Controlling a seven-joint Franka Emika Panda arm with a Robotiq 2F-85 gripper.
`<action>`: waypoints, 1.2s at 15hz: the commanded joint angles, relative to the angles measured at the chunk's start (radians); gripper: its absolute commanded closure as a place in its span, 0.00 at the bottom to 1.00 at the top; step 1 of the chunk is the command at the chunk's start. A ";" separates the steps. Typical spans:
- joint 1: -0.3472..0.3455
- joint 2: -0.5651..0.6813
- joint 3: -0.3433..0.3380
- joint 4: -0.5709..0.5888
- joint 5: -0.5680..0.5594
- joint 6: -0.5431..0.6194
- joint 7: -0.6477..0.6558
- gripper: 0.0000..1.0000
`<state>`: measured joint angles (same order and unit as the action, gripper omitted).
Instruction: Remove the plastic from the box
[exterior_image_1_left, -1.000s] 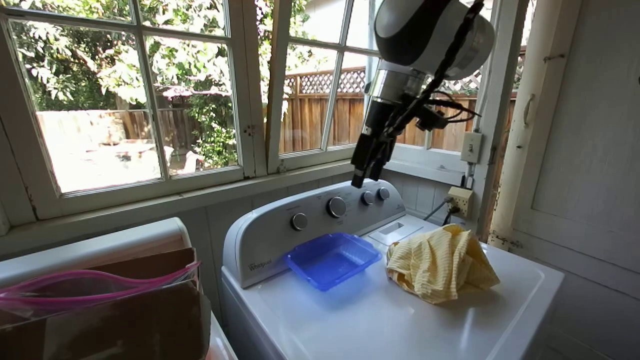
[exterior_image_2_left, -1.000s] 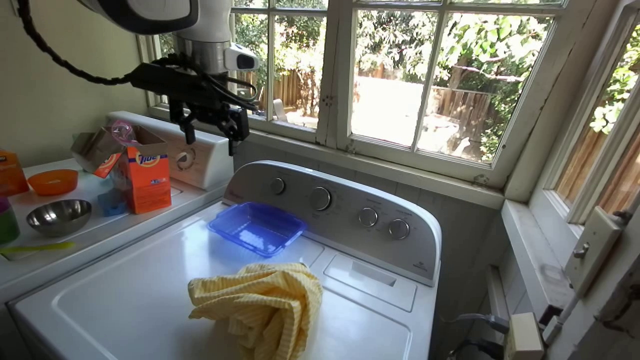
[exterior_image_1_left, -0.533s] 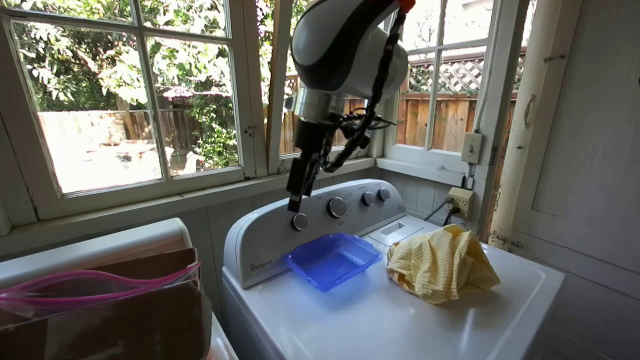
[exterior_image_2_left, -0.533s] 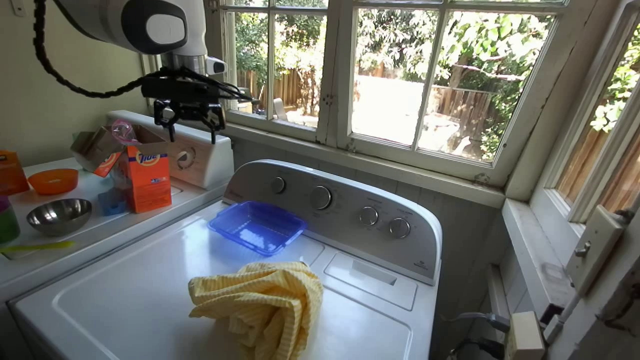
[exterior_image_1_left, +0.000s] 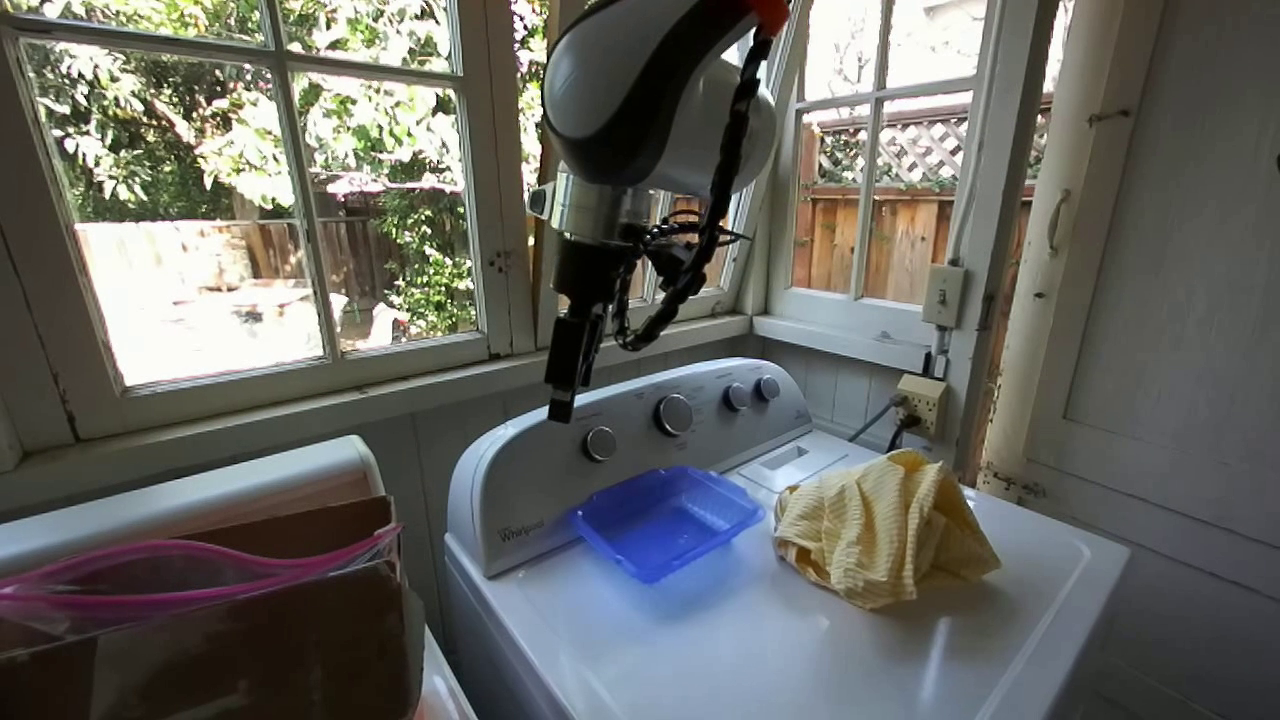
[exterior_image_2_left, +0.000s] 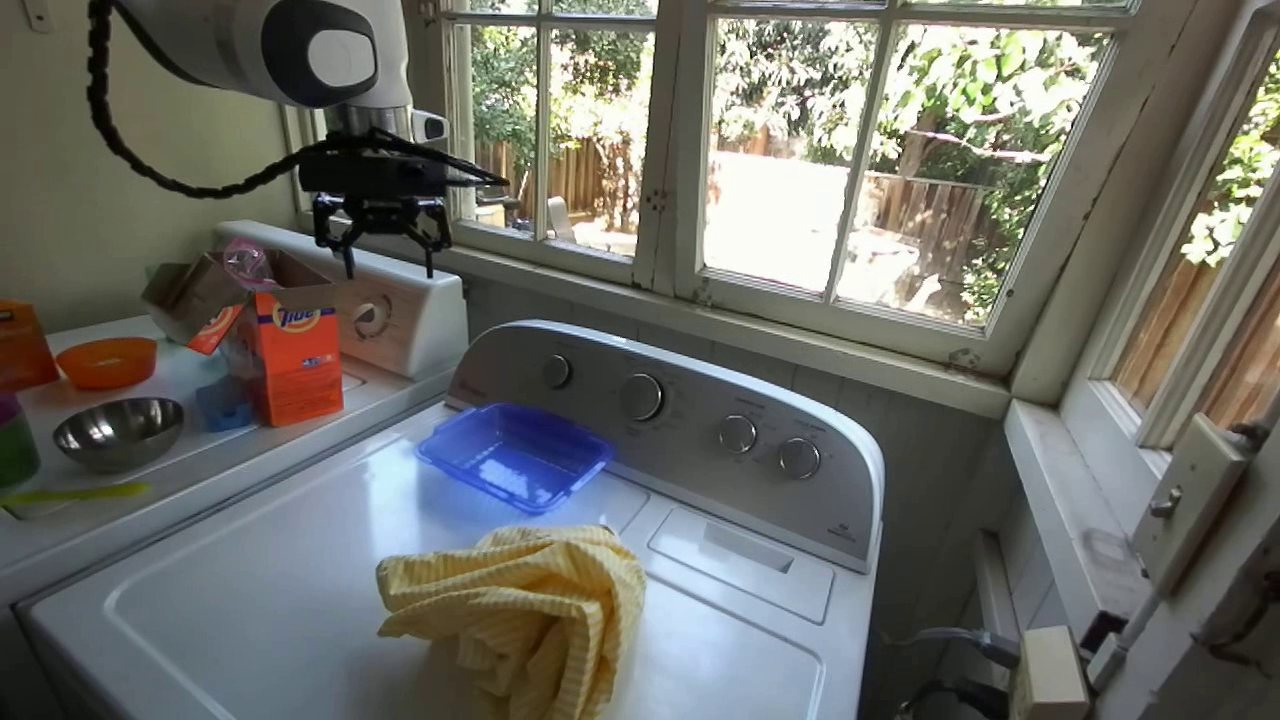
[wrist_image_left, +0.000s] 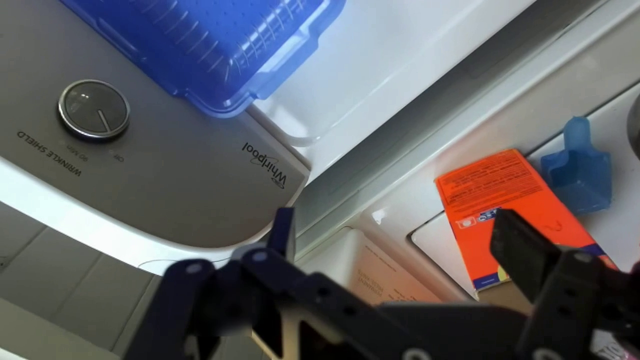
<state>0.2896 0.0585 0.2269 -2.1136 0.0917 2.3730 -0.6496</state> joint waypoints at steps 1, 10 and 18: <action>-0.009 0.031 0.031 0.021 0.015 0.011 -0.027 0.00; 0.041 0.328 0.164 0.322 -0.064 0.117 -0.241 0.00; 0.036 0.502 0.308 0.549 0.026 0.049 -0.439 0.00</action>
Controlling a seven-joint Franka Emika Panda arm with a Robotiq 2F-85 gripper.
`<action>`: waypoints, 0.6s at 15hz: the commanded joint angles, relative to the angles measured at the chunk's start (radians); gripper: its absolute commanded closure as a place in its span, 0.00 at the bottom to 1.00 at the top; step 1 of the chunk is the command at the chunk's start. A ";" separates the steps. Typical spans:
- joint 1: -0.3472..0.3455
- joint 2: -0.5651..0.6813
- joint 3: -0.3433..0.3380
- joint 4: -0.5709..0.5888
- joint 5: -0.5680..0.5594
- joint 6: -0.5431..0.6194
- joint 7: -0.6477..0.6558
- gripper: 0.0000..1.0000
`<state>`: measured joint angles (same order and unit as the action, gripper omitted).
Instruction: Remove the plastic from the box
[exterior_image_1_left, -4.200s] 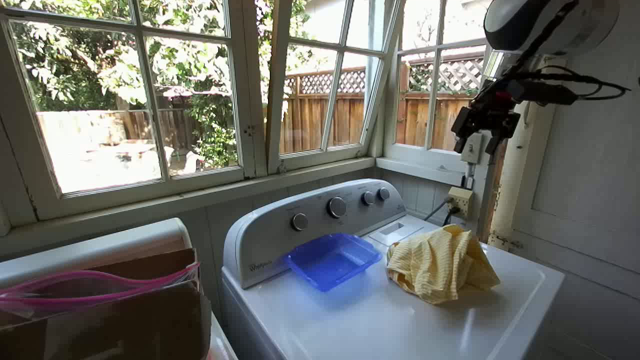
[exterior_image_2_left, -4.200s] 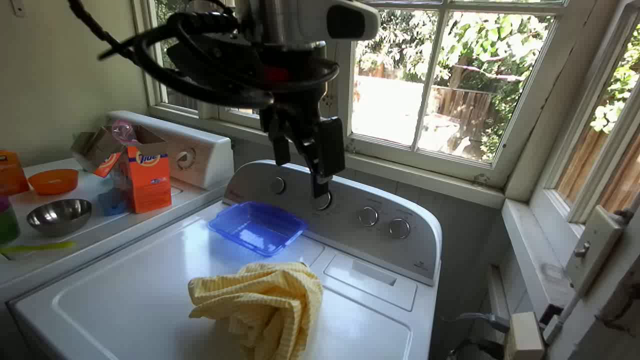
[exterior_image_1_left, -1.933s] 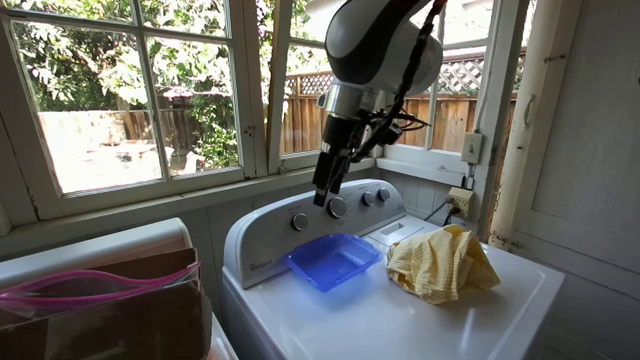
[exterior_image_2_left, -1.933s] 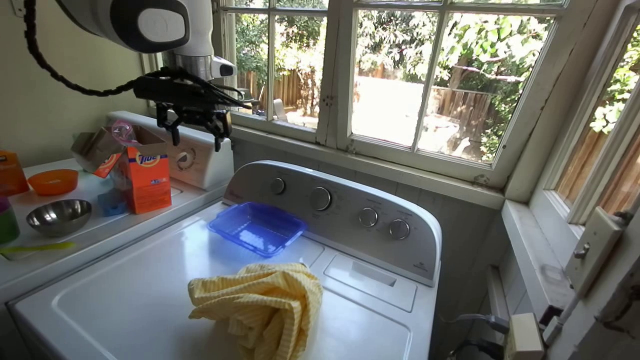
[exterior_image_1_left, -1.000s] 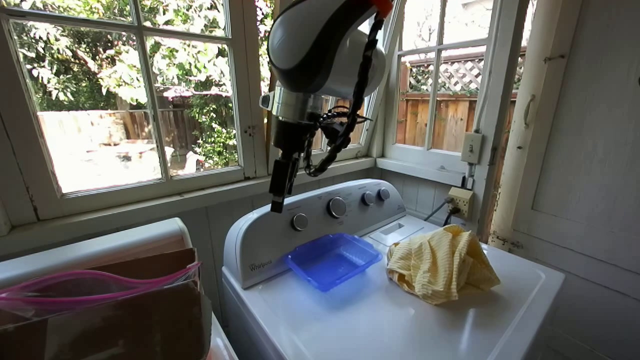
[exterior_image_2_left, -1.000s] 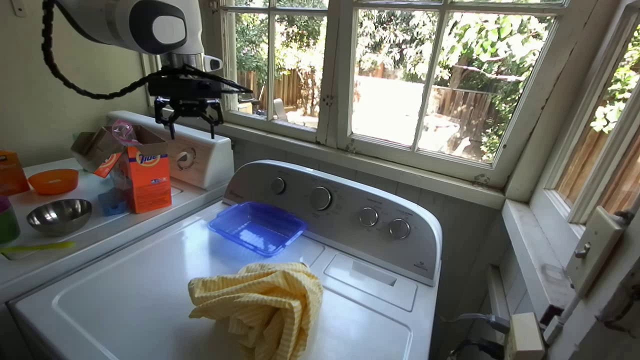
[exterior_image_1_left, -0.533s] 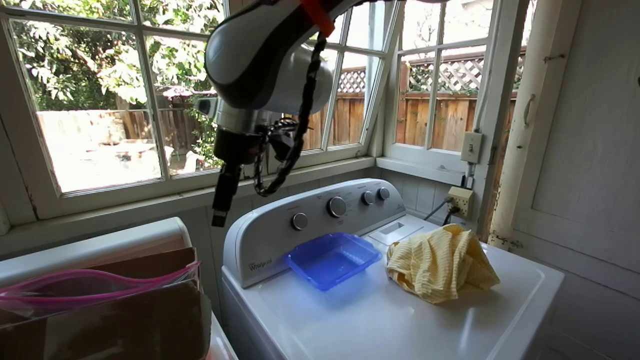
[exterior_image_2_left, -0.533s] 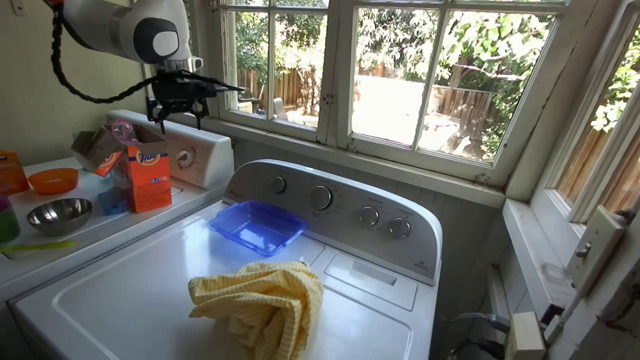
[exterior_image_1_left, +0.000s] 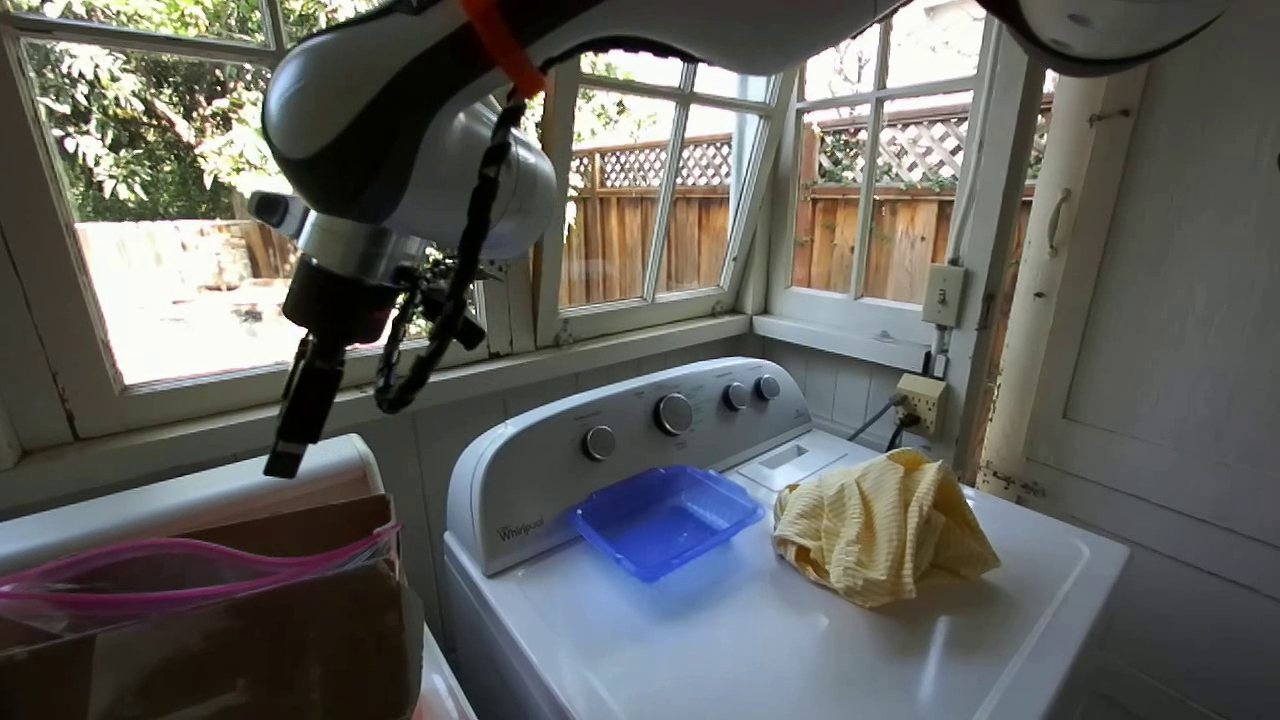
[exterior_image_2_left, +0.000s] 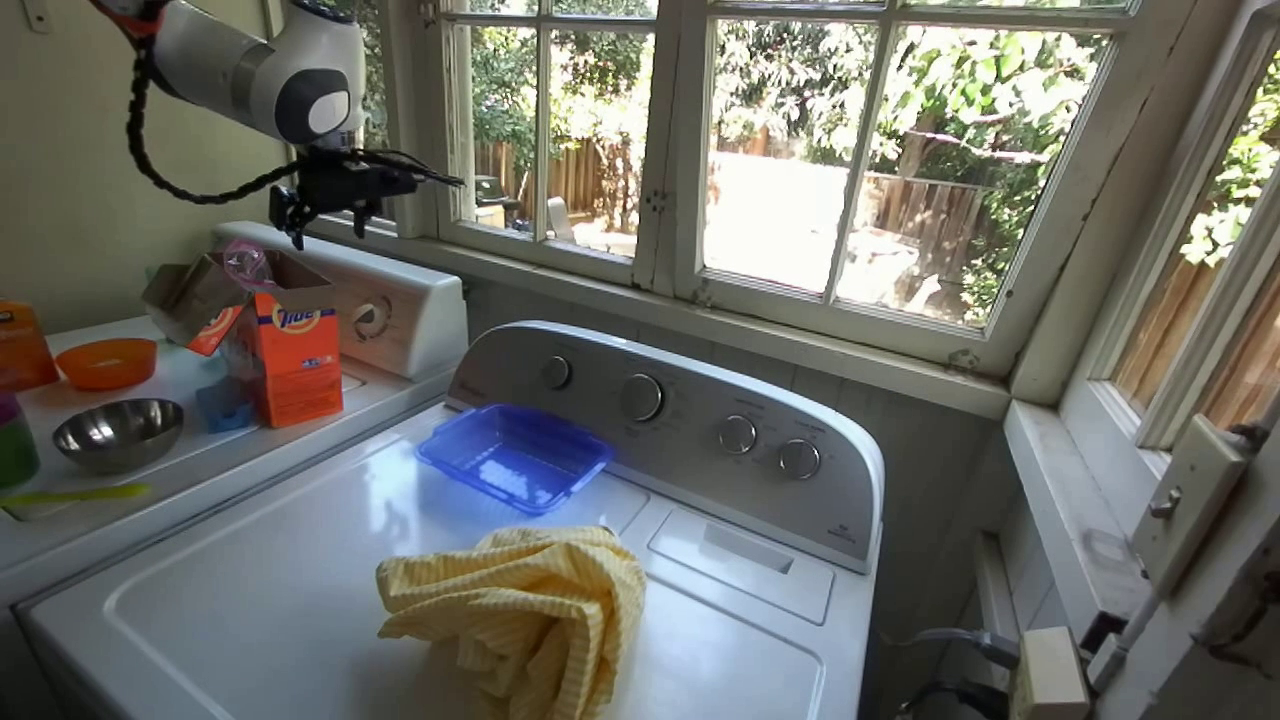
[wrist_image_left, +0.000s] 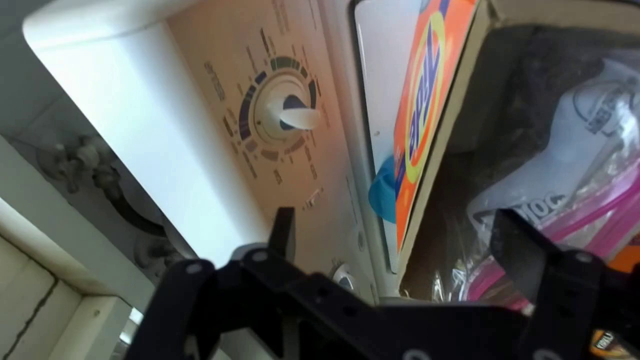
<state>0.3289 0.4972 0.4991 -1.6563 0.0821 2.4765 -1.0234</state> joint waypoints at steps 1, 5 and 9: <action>-0.007 0.073 0.048 0.104 0.052 -0.062 -0.081 0.00; -0.011 0.108 0.076 0.138 0.091 -0.125 -0.138 0.00; -0.029 0.135 0.112 0.176 0.172 -0.267 -0.215 0.00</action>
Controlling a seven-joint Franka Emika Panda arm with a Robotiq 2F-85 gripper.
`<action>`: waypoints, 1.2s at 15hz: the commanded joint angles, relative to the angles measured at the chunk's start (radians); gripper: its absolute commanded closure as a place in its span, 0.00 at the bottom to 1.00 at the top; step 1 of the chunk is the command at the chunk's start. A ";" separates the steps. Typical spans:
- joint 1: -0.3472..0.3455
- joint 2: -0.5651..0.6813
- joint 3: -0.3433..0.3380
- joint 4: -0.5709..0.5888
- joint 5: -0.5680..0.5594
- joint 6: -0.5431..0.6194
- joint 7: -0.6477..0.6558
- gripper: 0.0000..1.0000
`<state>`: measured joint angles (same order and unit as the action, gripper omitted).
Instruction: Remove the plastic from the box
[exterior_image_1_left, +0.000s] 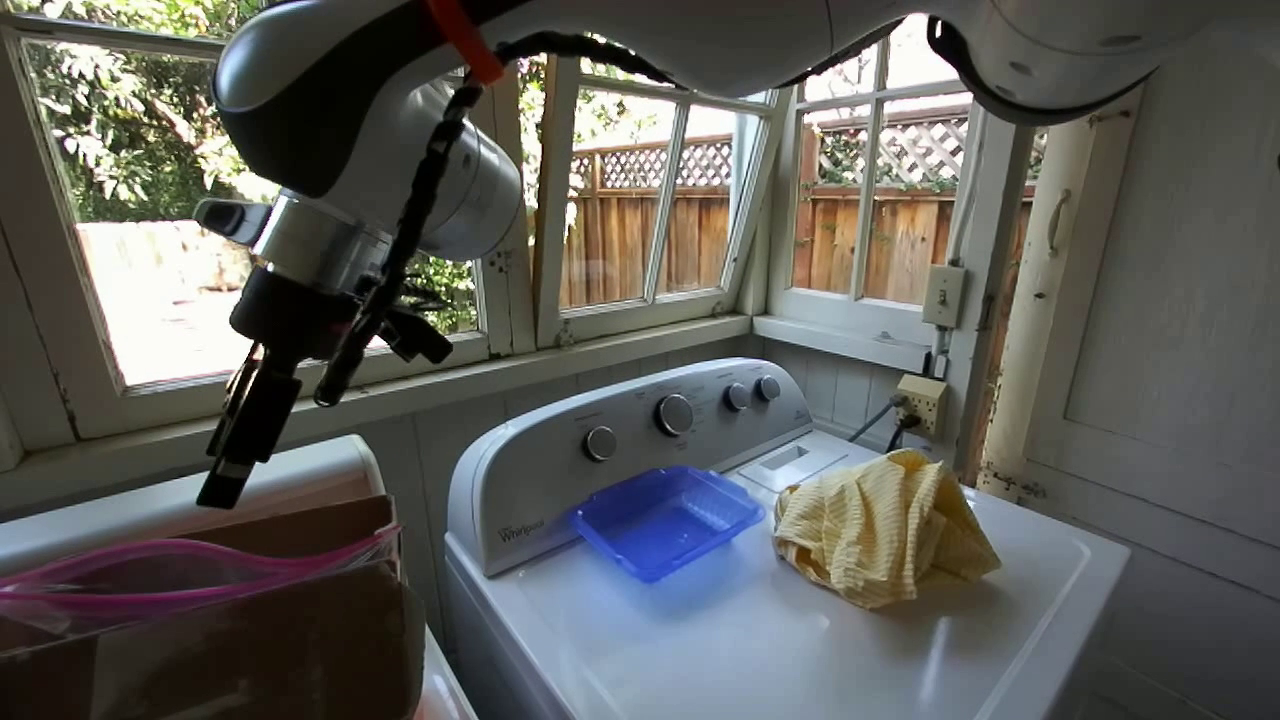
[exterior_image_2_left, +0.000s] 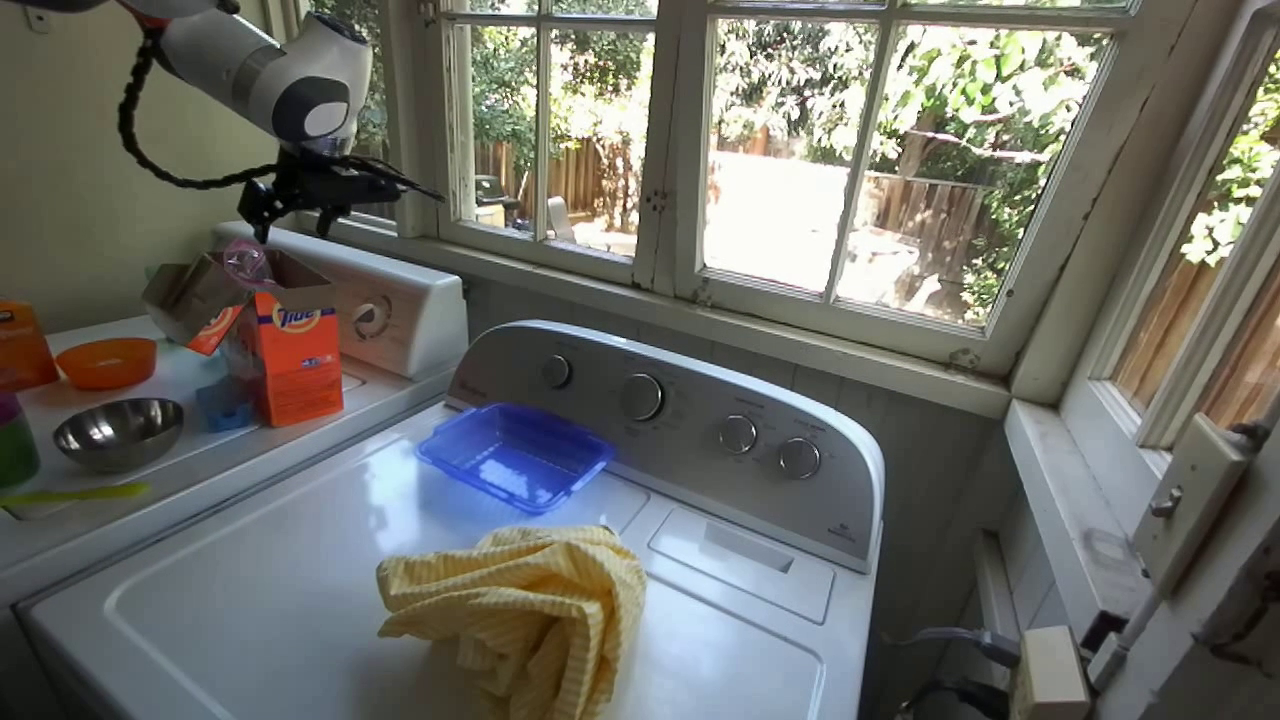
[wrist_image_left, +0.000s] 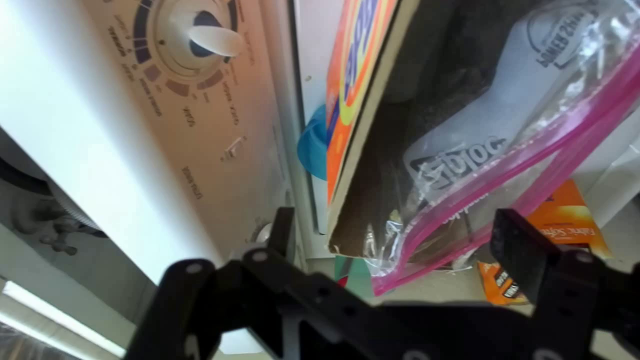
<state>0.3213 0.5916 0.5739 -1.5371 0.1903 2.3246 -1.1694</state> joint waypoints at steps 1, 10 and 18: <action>-0.020 0.043 0.035 0.068 0.076 -0.148 -0.074 0.00; -0.016 0.032 -0.025 0.068 0.125 -0.314 -0.054 0.00; 0.007 0.055 -0.035 0.075 0.136 -0.291 -0.053 0.00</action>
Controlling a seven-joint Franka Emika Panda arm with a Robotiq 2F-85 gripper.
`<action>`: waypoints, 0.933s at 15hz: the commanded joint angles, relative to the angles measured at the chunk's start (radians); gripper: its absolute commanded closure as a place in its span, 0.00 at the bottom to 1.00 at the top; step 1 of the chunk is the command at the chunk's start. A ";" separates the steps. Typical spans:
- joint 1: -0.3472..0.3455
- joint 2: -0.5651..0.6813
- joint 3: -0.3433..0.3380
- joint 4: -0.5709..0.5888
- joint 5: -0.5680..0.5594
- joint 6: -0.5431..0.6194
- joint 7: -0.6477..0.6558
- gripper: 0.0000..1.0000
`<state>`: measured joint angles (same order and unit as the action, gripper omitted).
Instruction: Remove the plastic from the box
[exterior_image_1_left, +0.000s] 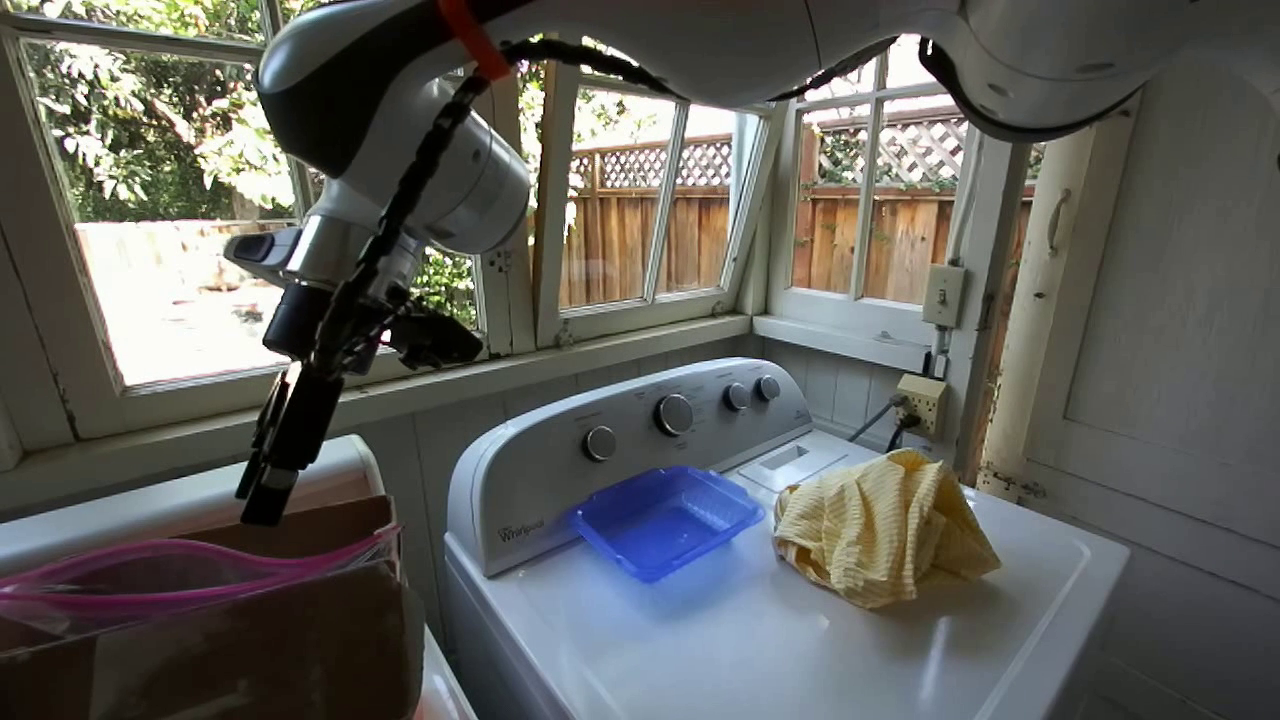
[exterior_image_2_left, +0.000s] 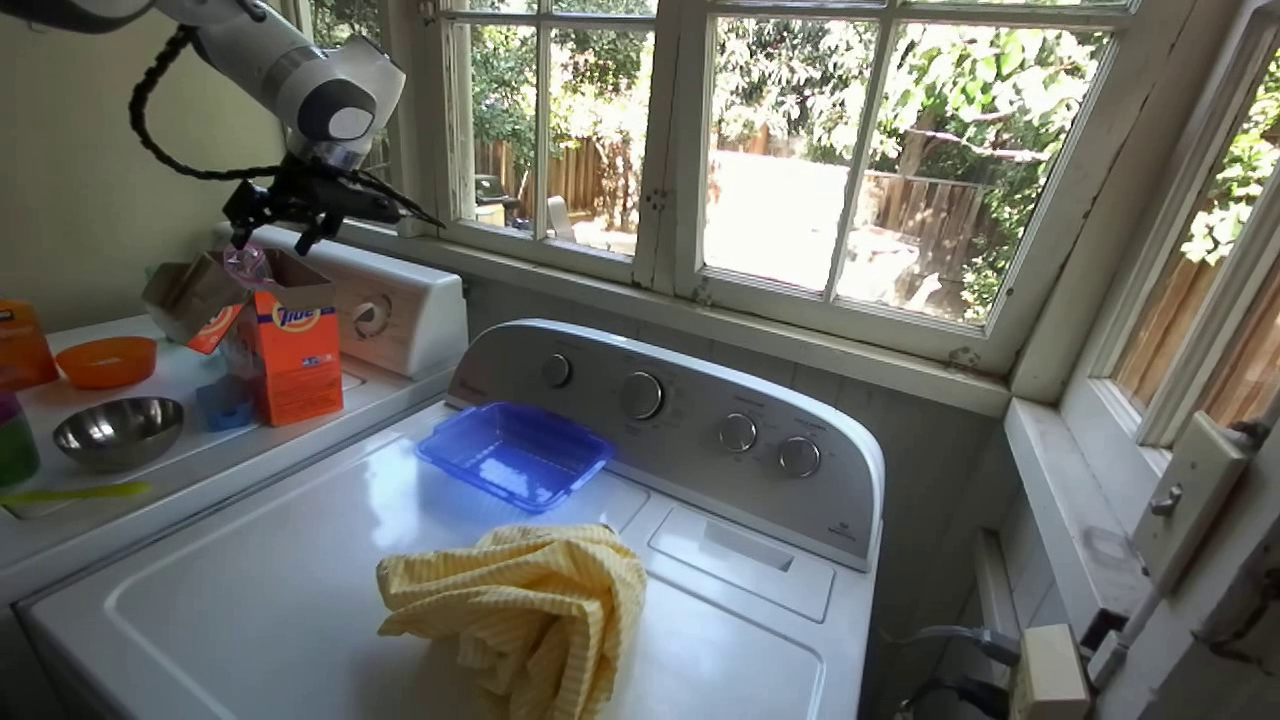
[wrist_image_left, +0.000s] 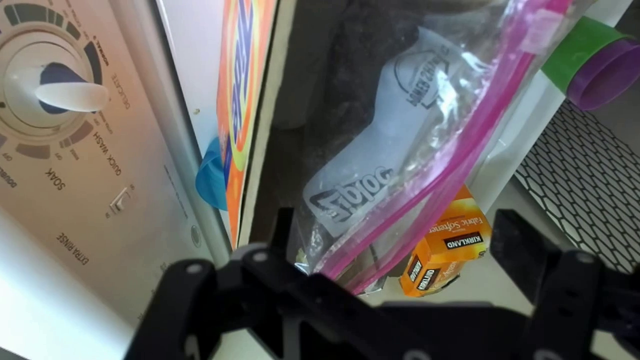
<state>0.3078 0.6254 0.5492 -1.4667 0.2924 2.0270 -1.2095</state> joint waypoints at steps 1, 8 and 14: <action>0.021 0.029 -0.005 0.007 0.043 -0.003 -0.020 0.00; 0.040 0.051 -0.004 -0.006 0.052 -0.009 -0.012 0.00; 0.070 0.048 -0.027 -0.011 0.002 0.001 -0.006 0.00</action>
<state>0.3514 0.6782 0.5465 -1.4721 0.3189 2.0270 -1.2097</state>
